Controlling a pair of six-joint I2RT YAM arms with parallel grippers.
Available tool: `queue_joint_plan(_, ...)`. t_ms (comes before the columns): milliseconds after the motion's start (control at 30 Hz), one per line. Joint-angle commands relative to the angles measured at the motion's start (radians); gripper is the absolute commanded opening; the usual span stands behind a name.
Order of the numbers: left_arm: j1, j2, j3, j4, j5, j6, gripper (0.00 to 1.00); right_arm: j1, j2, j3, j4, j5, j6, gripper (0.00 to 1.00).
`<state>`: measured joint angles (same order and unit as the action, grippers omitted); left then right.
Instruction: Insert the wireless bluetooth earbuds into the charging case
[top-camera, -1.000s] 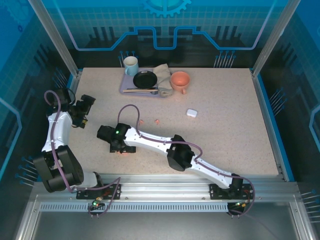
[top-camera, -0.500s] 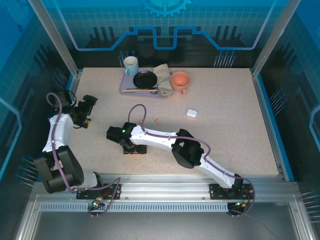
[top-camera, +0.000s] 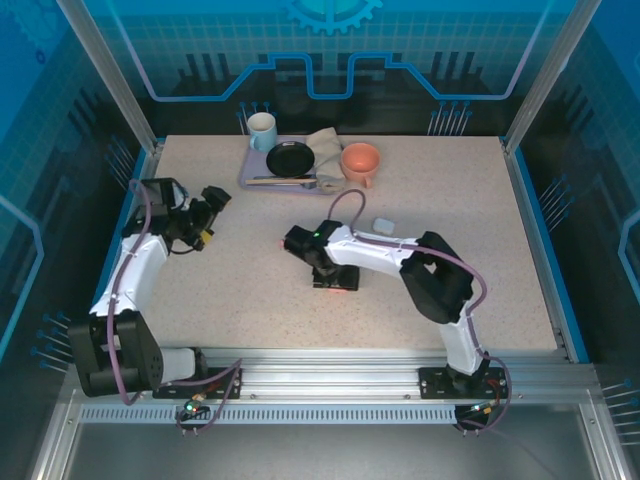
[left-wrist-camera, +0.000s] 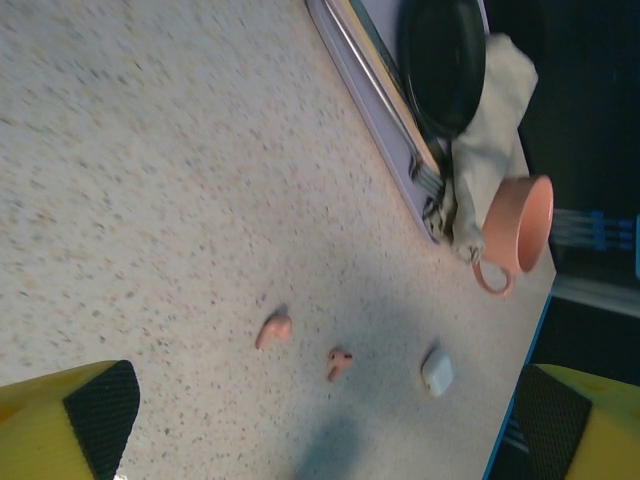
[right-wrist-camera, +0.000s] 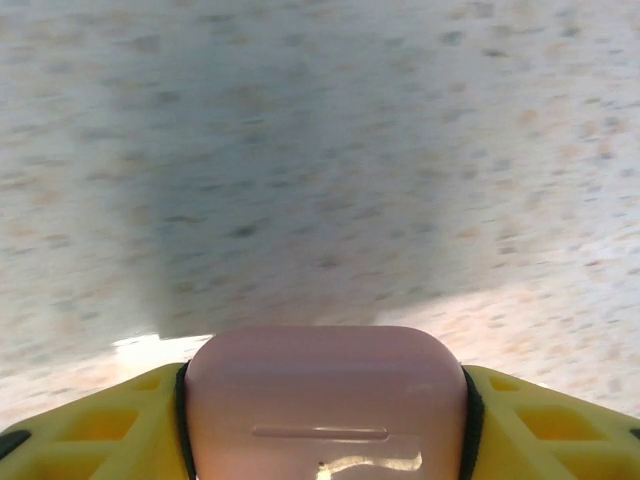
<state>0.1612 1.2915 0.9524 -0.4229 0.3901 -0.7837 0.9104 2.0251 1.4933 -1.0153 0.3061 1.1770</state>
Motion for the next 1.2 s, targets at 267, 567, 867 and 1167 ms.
queue_joint_plan(267,-0.275,-0.010,-0.001,0.080,-0.098,-0.047,0.99,-0.159,-0.059,-0.184,0.139,-0.105,-0.172,0.67)
queue_joint_plan(567,-0.399,-0.002,-0.039,0.109,-0.136,-0.069,0.99,-0.211,-0.075,-0.268,0.226,-0.183,-0.209,0.71)
queue_joint_plan(867,-0.422,-0.057,-0.183,0.232,-0.060,-0.143,0.99,-0.243,-0.085,-0.317,0.268,-0.208,-0.263,0.73)
queue_joint_plan(1167,-0.437,-0.106,-0.276,0.281,-0.049,-0.151,0.99,-0.259,-0.109,-0.318,0.301,-0.269,-0.279,0.54)
